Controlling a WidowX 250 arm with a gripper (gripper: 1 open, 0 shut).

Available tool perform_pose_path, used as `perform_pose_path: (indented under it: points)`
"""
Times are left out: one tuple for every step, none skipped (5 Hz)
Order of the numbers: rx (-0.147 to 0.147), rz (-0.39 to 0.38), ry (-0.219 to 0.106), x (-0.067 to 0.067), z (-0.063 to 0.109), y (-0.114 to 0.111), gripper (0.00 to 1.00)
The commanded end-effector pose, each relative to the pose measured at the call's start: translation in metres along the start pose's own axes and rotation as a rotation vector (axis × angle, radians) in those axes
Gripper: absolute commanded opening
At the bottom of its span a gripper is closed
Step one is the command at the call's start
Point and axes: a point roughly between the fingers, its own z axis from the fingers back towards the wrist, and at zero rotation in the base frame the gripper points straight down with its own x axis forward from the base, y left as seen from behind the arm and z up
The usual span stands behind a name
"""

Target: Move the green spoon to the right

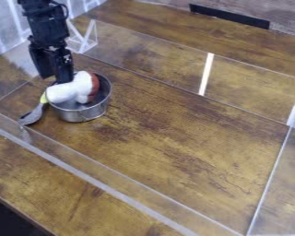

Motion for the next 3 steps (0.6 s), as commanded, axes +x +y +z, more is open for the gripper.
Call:
perform_pose_path:
  points:
    - [0.039, -0.003, -0.006, 0.006, 0.013, 0.015, 1.00]
    - [0.032, 0.027, 0.022, -0.003, 0.000, 0.017, 1.00]
    - [0.020, 0.058, 0.044, -0.011, -0.010, 0.018, 1.00]
